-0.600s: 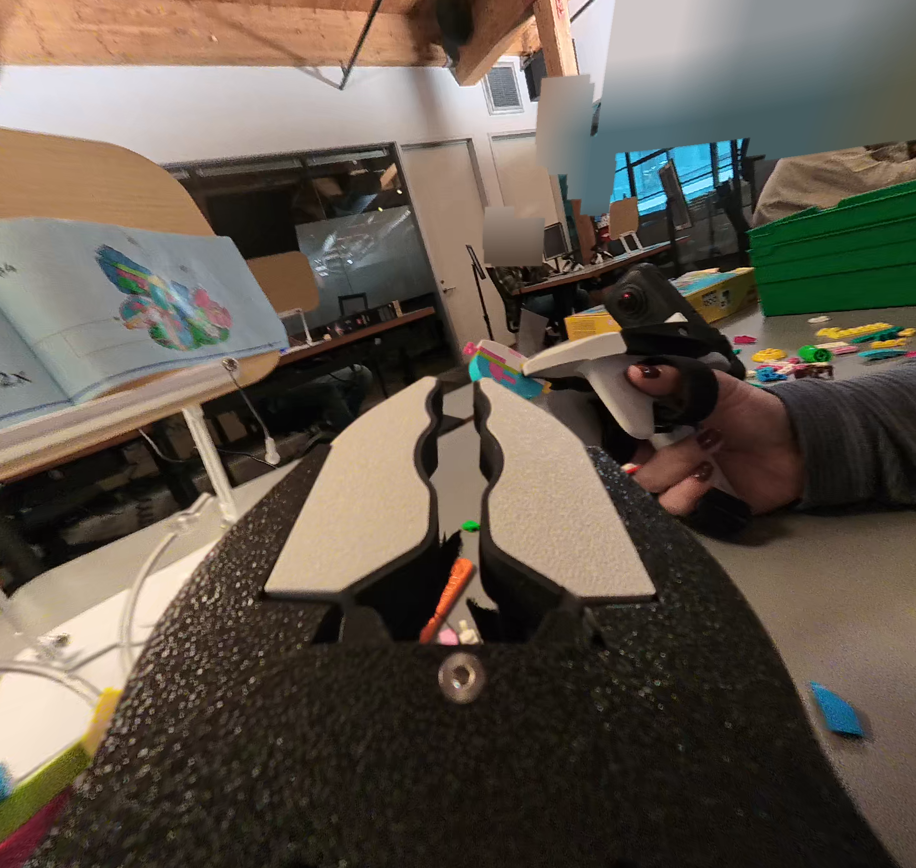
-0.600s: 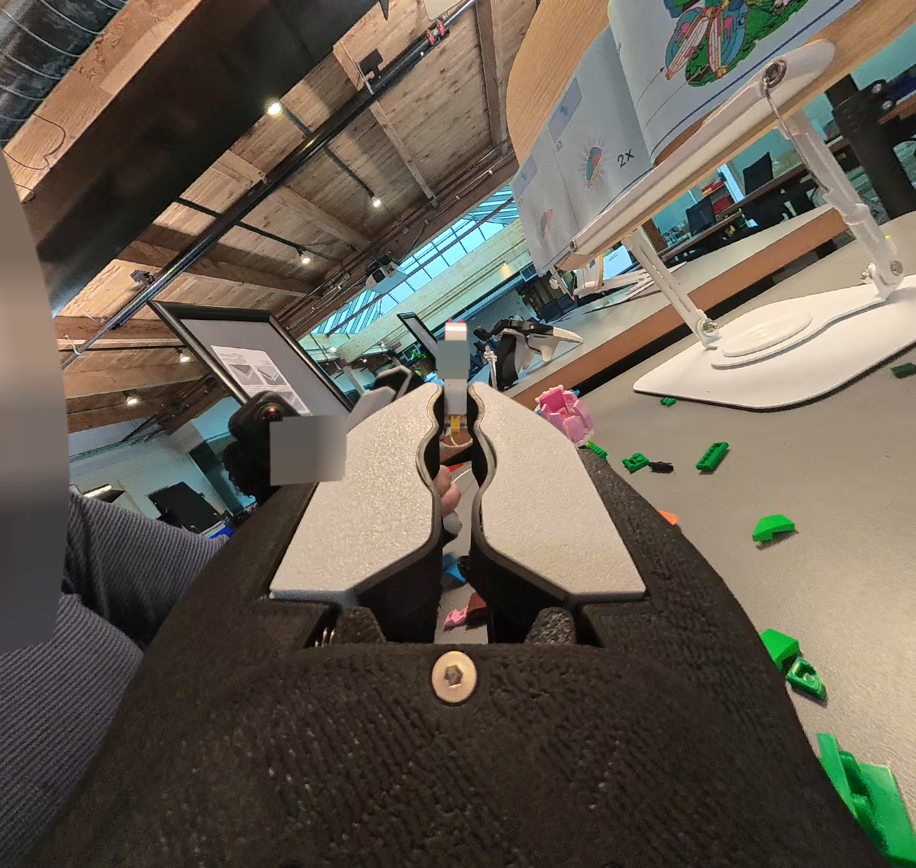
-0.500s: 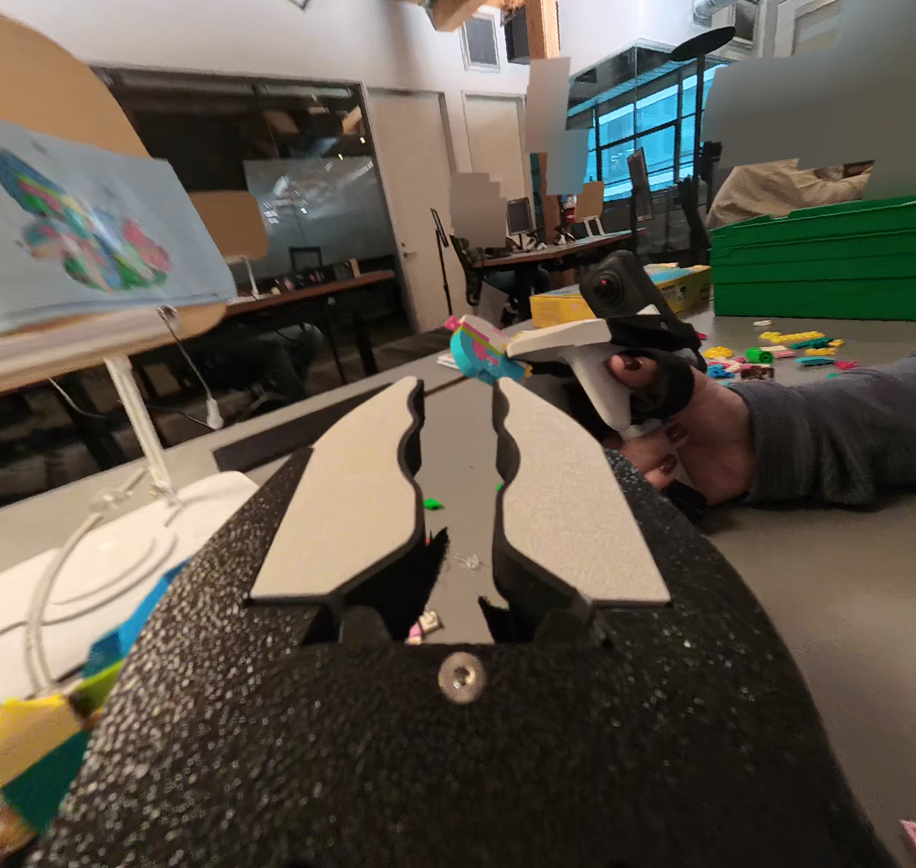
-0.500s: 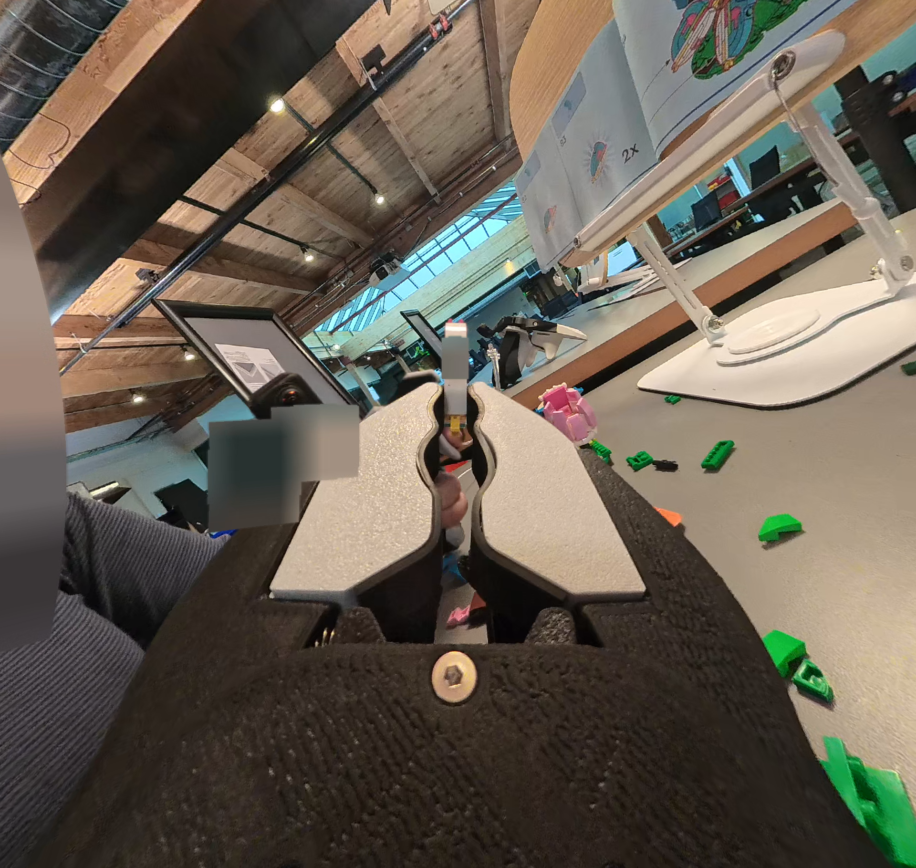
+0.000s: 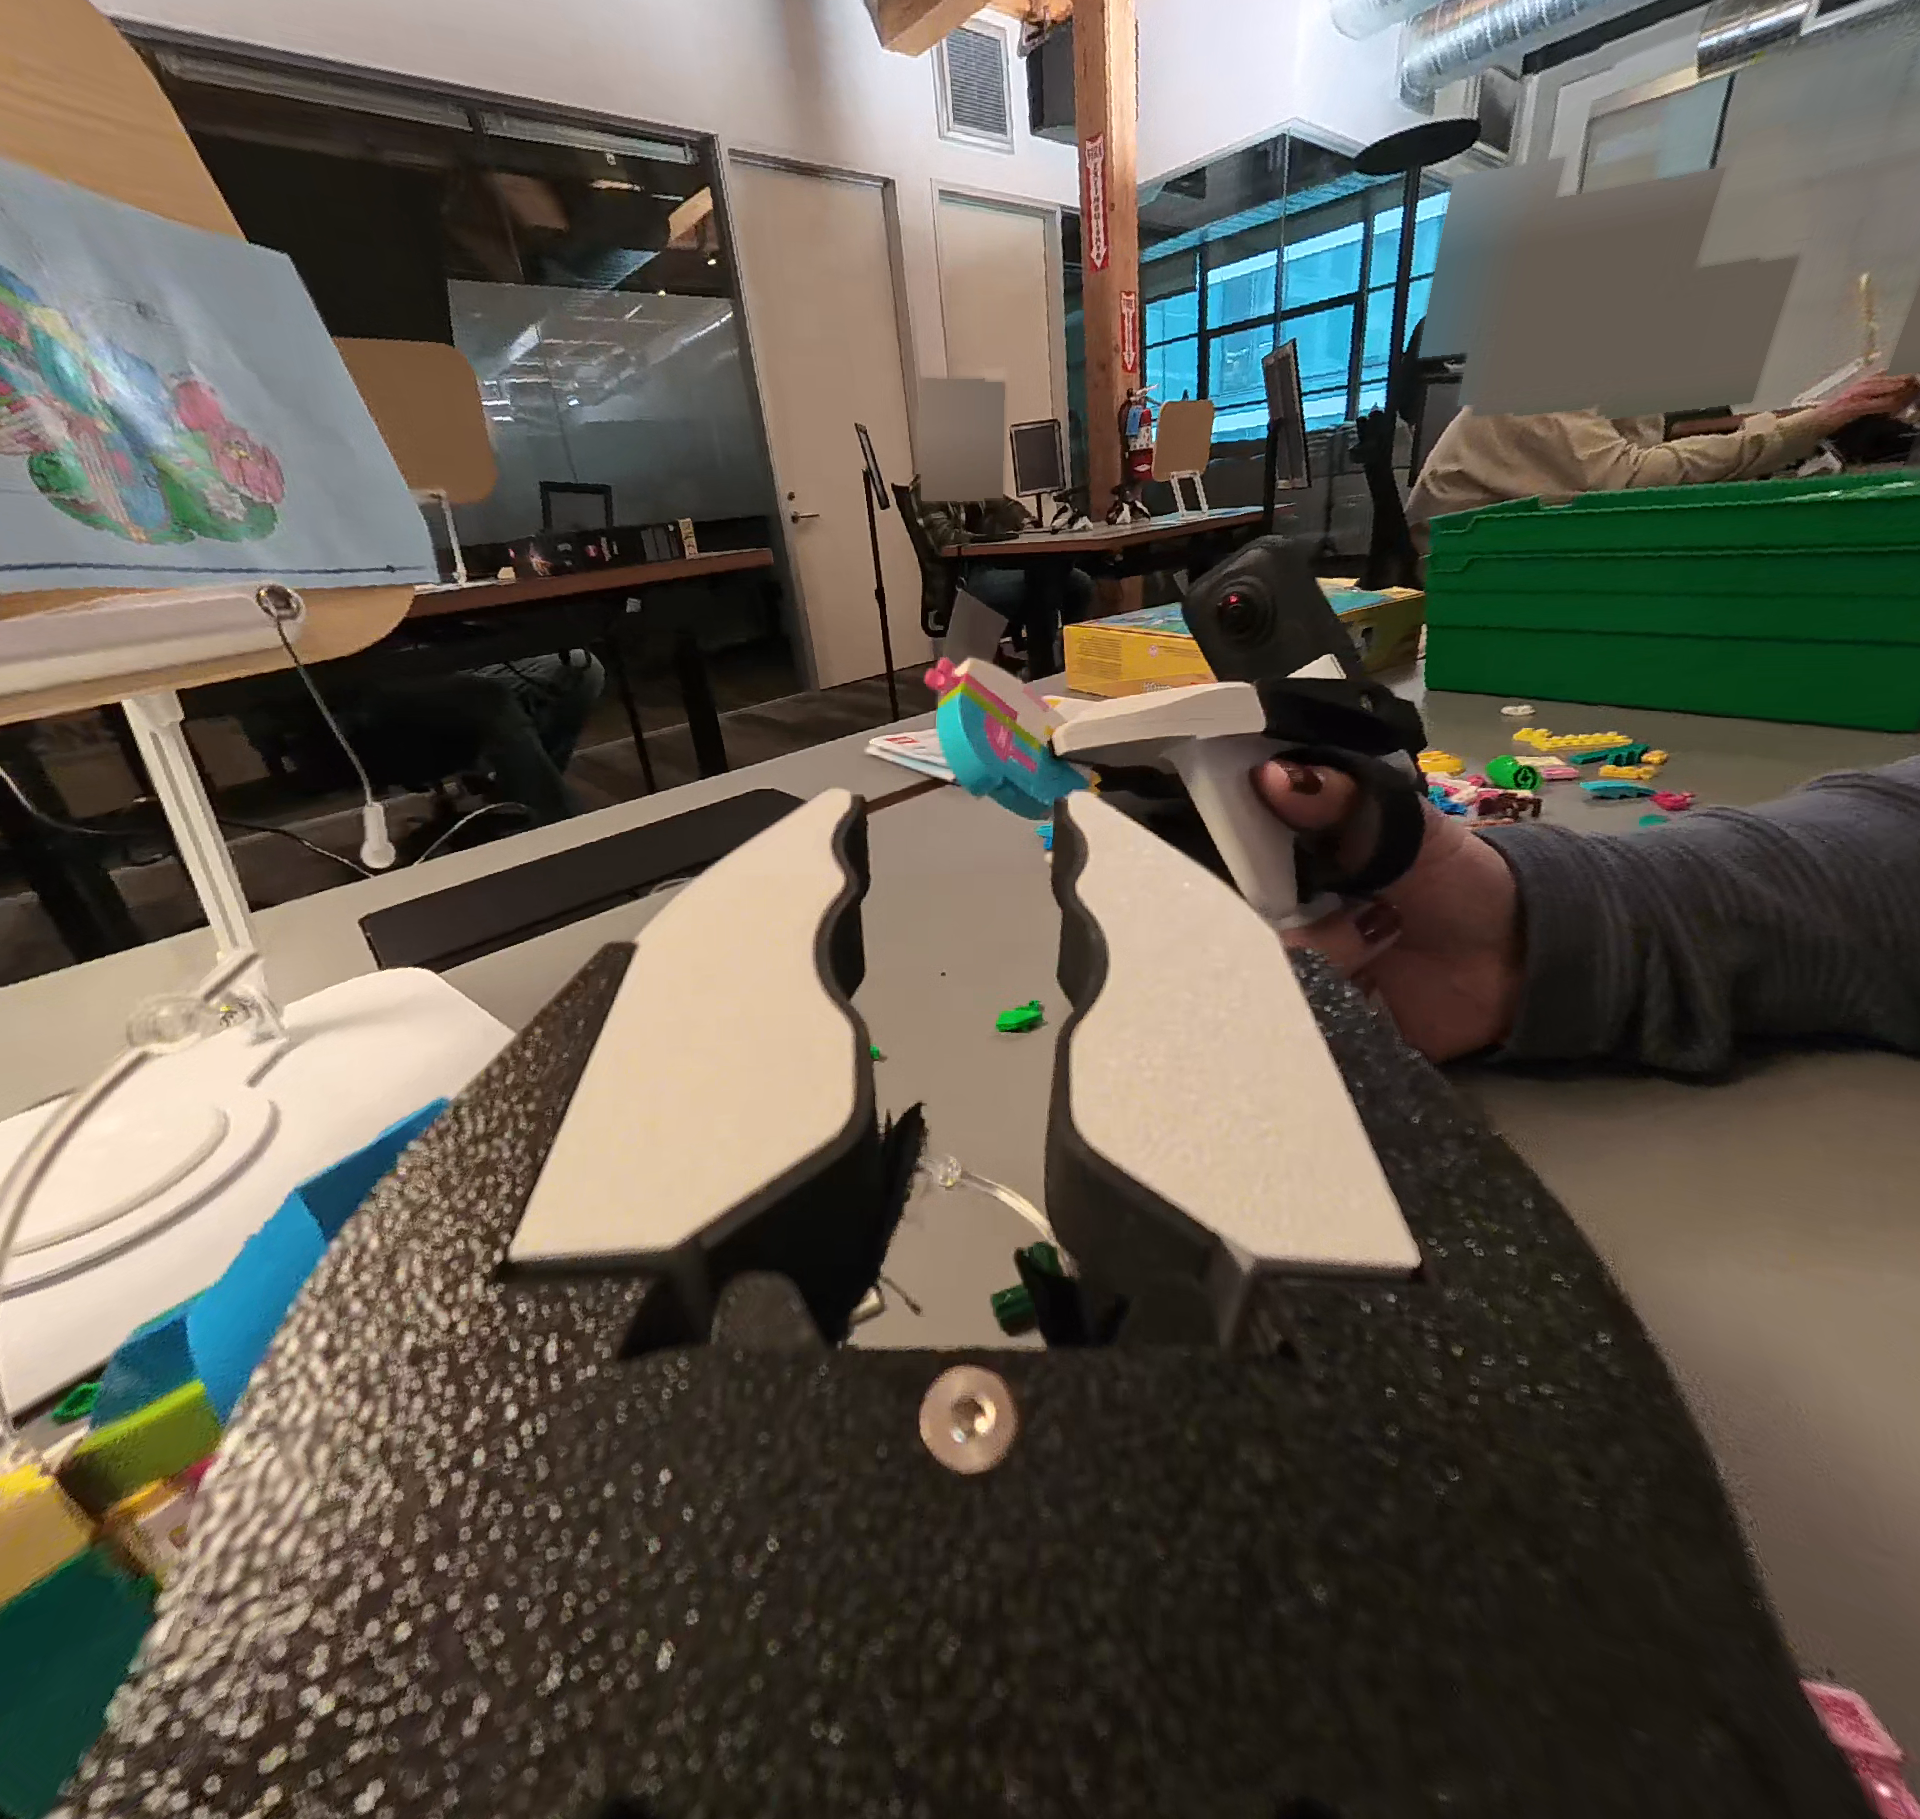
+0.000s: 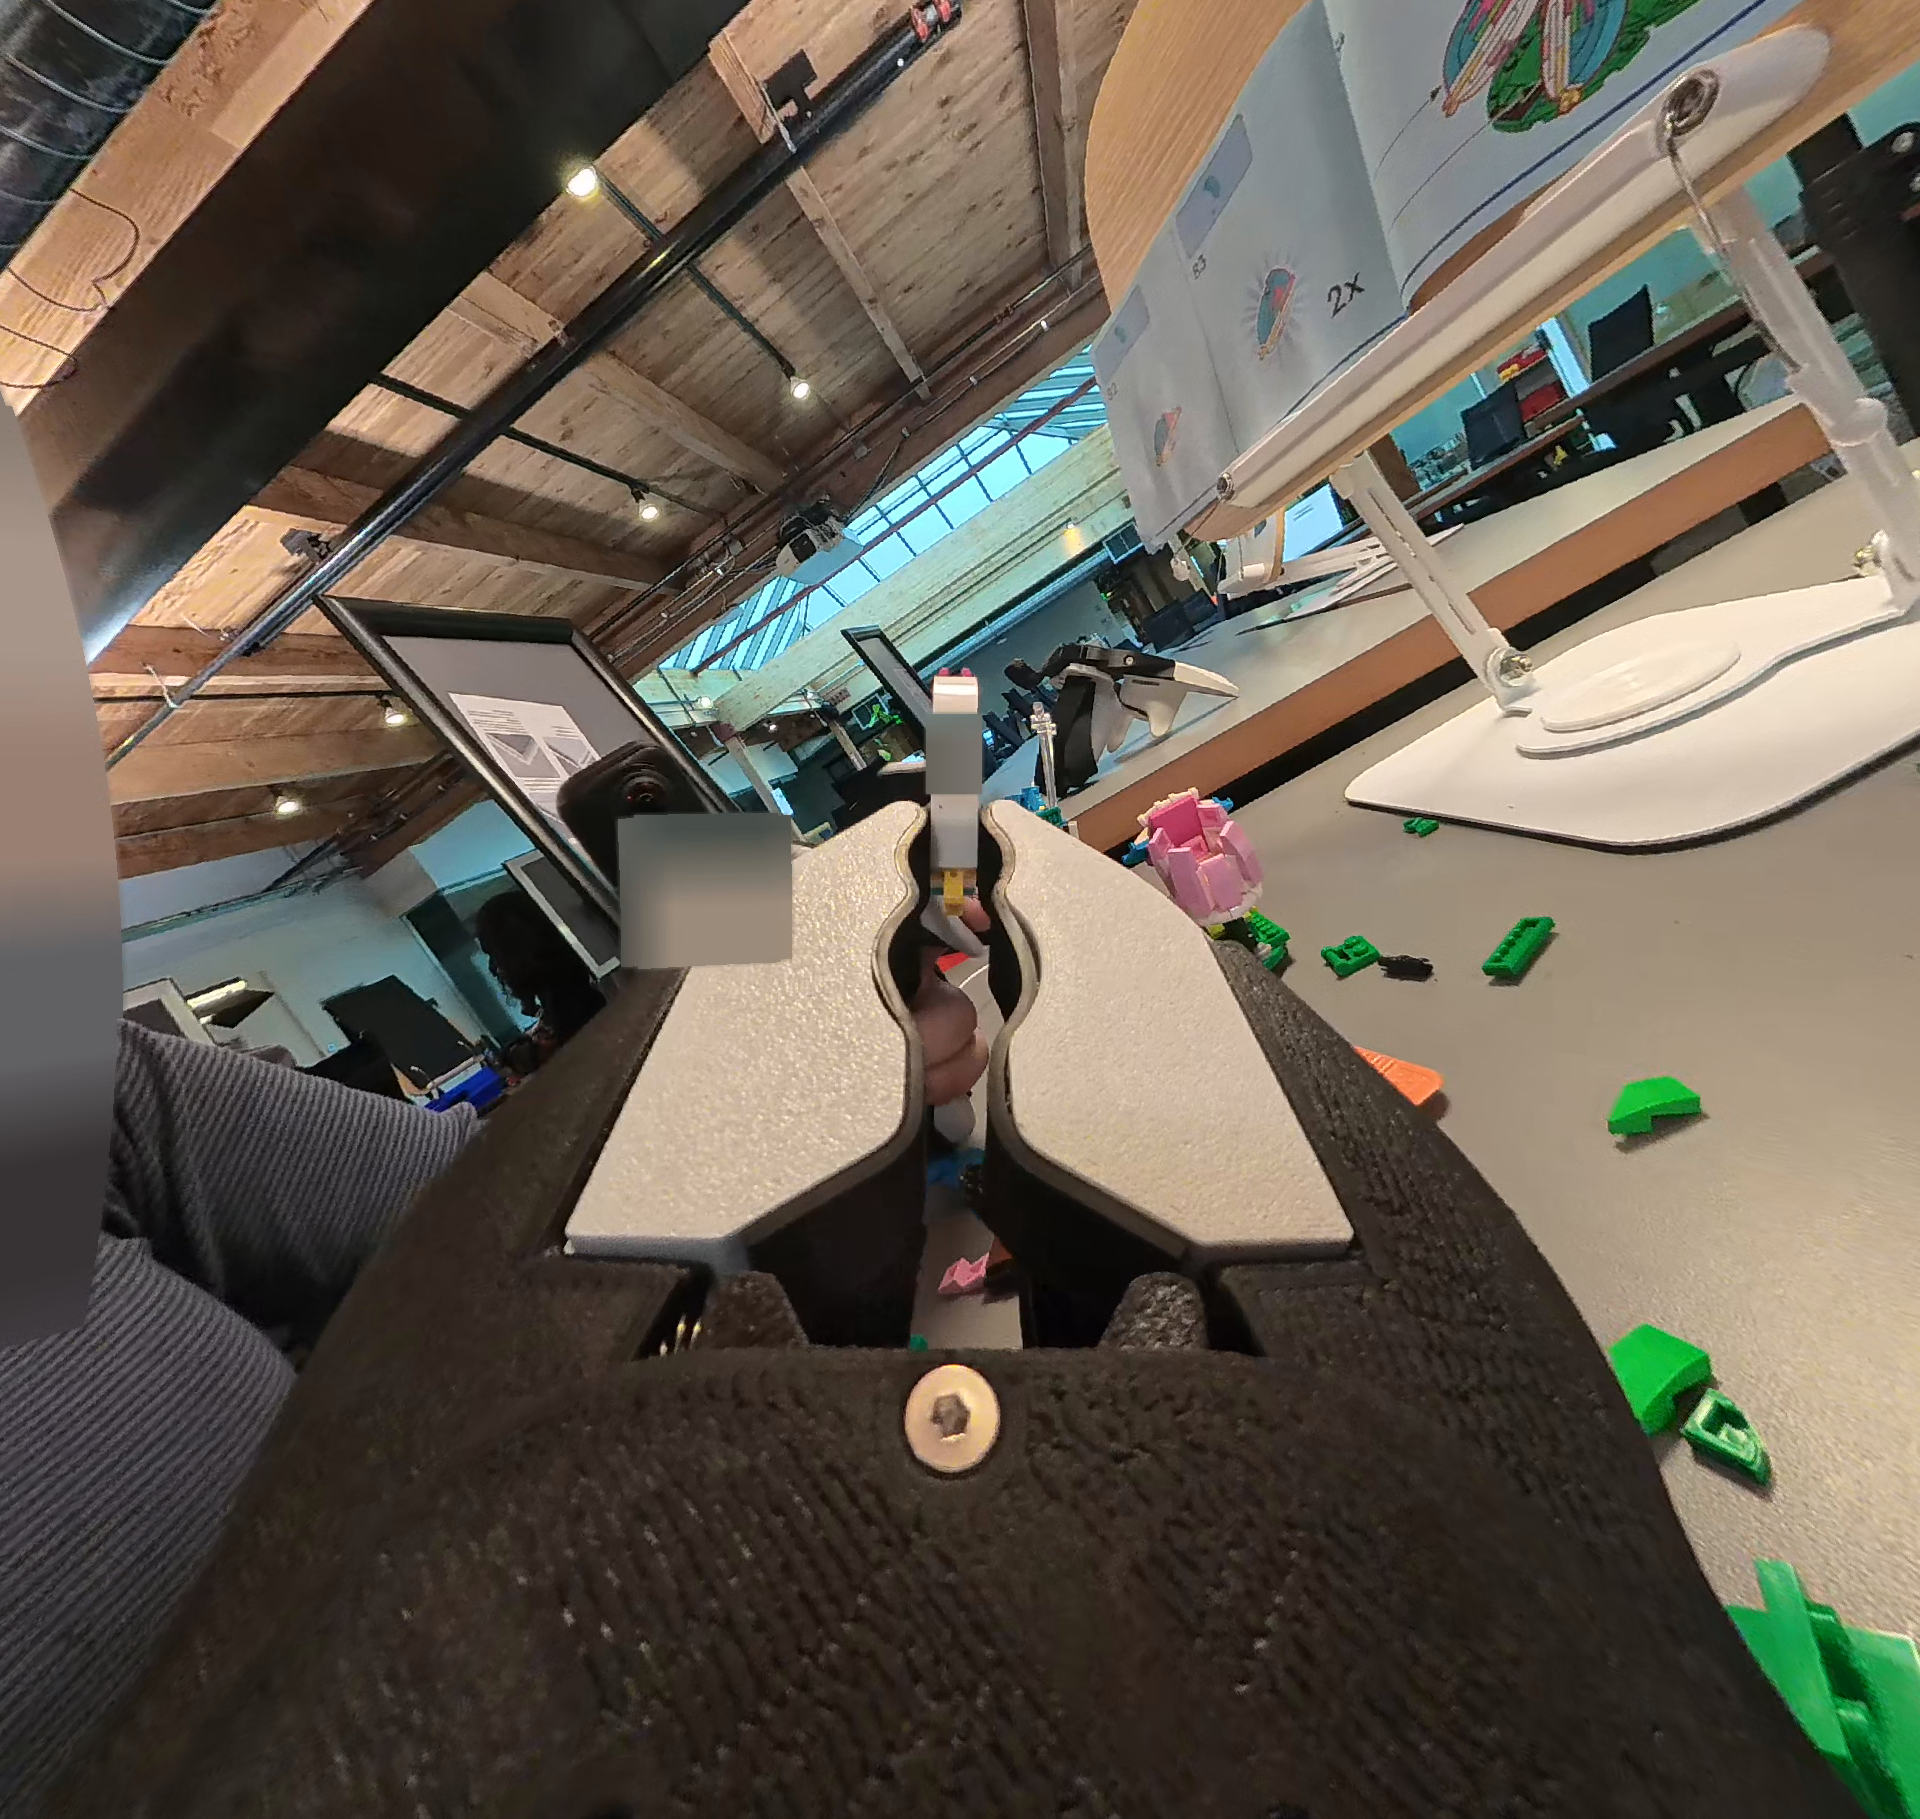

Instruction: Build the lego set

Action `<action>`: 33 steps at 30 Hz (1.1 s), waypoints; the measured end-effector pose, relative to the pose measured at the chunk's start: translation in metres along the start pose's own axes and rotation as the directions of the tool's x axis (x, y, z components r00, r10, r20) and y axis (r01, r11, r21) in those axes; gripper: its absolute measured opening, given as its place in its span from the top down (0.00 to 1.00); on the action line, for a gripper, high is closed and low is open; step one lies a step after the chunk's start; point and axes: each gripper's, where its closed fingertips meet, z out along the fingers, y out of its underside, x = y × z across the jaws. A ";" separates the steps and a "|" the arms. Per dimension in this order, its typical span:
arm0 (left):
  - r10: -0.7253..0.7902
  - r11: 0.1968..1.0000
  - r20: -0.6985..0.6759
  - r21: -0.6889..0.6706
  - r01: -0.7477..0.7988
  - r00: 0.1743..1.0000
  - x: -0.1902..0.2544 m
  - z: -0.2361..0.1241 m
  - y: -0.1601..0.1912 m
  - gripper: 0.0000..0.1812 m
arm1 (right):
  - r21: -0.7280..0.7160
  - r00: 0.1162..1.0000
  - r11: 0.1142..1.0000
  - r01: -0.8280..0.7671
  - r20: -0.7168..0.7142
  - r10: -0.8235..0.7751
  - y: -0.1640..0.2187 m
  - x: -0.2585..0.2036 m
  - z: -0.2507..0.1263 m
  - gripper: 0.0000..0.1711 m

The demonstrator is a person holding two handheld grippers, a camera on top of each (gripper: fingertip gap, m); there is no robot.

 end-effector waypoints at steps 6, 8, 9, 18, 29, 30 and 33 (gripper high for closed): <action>0.046 0.999 0.002 0.004 -0.046 0.999 0.003 0.000 -0.001 0.83 | -0.001 1.000 1.000 0.002 -0.001 -0.002 0.000 0.000 0.000 0.97; 0.043 0.999 -0.001 0.002 -0.043 0.999 0.003 0.000 -0.001 0.83 | 0.000 1.000 1.000 0.002 -0.001 -0.002 0.000 0.000 0.000 0.96; 0.040 0.999 0.000 0.002 -0.040 0.999 0.003 0.000 -0.001 0.83 | 0.001 1.000 1.000 0.001 -0.001 -0.001 0.000 0.000 0.000 0.97; 0.008 1.000 -0.024 -0.017 -0.009 1.000 0.006 0.001 0.003 0.85 | -0.001 1.000 1.000 0.003 -0.001 -0.003 0.000 0.000 0.001 0.97; -0.237 0.972 -0.142 -0.047 0.232 0.961 0.016 0.006 0.003 0.91 | -0.039 0.997 0.999 -0.023 0.071 0.025 0.011 -0.017 0.012 0.96; -0.253 0.967 -0.154 -0.045 0.249 0.955 0.016 0.005 0.002 0.92 | -0.041 0.997 0.999 -0.017 0.075 0.020 0.011 -0.018 0.013 0.96; -0.315 0.949 -0.189 -0.047 0.312 0.930 0.015 0.004 0.001 0.95 | -0.040 0.996 0.999 -0.002 0.084 0.005 0.011 -0.020 0.013 0.96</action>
